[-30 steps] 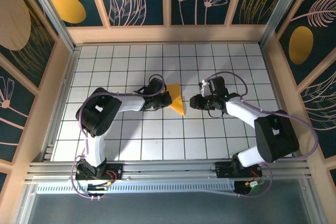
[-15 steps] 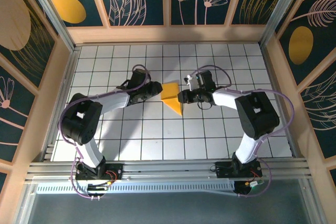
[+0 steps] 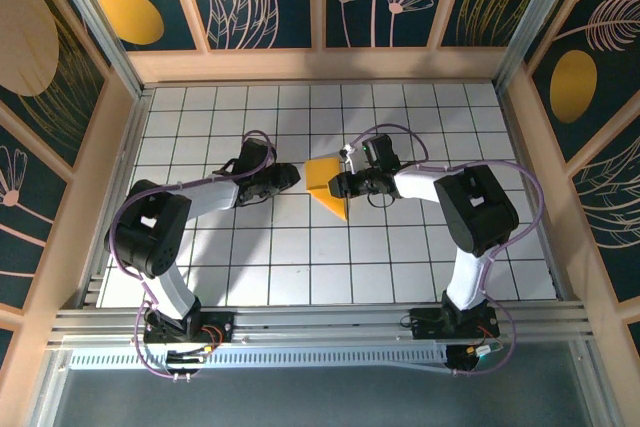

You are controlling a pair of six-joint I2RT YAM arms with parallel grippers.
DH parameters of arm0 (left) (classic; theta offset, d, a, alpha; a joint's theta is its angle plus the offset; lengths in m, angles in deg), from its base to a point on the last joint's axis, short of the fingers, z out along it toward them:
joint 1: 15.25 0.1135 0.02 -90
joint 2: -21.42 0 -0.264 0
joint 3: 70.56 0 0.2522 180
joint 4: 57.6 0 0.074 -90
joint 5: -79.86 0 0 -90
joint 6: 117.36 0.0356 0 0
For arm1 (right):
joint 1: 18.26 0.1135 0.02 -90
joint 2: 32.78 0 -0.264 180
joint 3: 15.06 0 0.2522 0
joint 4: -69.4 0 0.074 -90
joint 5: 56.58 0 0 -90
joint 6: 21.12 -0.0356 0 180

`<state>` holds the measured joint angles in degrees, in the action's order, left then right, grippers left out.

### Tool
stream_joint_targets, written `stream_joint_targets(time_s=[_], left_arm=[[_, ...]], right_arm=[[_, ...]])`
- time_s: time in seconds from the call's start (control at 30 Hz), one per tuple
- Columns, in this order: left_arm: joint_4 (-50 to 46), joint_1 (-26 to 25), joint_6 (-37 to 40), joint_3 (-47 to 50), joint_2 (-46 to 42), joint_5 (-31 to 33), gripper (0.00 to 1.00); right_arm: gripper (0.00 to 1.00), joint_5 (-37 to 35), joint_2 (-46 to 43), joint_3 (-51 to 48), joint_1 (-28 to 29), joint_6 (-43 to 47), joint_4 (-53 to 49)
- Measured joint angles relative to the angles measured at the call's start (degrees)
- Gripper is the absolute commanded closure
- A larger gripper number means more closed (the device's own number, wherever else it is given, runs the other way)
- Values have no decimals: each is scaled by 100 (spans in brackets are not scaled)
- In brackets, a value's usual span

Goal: Fold a paper plane with a square sheet of paper (fold left side to right side)
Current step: Fourth fold the wing at the center of the table.

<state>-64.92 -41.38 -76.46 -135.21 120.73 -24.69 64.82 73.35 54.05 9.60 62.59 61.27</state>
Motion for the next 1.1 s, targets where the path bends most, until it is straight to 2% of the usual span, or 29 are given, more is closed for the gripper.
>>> stream_joint_targets(time_s=[0.33, 0.43, 0.6, 0.9, 1.1], left_arm=[[20, 4, 0, 0, 122, -46, 58], [20, 15, 0, 0, 160, -48, 58], [22, 22, 2, 0, 197, -66, 57], [127, 55, -7, 0, 243, -258, 53], [483, 243, -129, 0, 334, -595, 52]], right_arm=[[52, -249, -103, -92, -96, -20, 44], [53, -267, -103, -116, -98, -22, 63], [65, -227, -103, -142, -98, -87, 105], [100, -26, -103, -142, -98, -168, 142], [100, 4, -444, -251, -131, -151, 107]])
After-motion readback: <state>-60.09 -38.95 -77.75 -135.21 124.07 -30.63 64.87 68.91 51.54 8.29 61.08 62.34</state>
